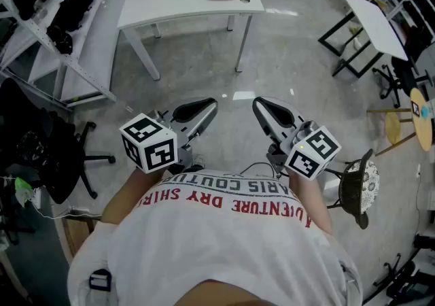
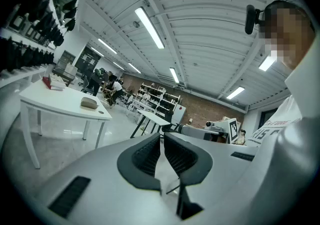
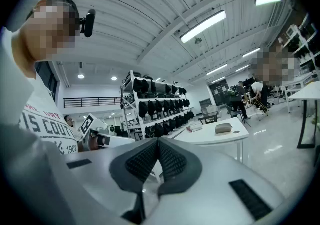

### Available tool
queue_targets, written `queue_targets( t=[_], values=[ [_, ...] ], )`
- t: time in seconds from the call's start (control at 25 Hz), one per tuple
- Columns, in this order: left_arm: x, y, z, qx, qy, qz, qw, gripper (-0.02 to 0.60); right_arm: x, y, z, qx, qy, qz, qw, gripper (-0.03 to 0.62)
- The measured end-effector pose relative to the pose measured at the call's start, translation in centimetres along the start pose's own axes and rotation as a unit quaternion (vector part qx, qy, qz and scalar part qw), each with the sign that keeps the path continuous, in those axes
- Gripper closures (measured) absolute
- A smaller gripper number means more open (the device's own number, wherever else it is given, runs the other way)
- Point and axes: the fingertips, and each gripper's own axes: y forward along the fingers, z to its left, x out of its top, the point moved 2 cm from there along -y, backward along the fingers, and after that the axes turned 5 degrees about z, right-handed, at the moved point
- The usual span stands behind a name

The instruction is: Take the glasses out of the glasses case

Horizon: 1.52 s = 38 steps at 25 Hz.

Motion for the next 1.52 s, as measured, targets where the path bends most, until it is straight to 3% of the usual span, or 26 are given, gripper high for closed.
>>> queue_targets(
  t=[0.44,0.6,0.8,1.16,1.52],
  values=[
    [1.0,0.6,-0.9,0.003,0.012,-0.009,0.9999,0.534,1.0,-2.4,-1.2,-0.019,-0.015,-0.008,1.0,0.558],
    [1.2,1.2,0.0,-0.001,0.007,-0.01,0.9999,0.534,0.9,-2.3,-2.0,-0.025,-0.029,0.005,0.999,0.429],
    [1.4,2.2,1.6,-0.003,0.003,-0.012,0.9999,0.534,0.5,-1.6,-3.9,-0.042,-0.037,0.017,0.998,0.369],
    [2.4,4.8,7.3,-0.012,-0.007,-0.005,0.9999,0.534,0.0,3.3,-8.3,-0.057,-0.047,0.04,0.996,0.295],
    [7.4,9.4,15.8,-0.012,-0.026,0.012,0.9995,0.534,2.8,10.4,-16.0,-0.059,-0.037,0.058,0.996,0.283]
  ],
)
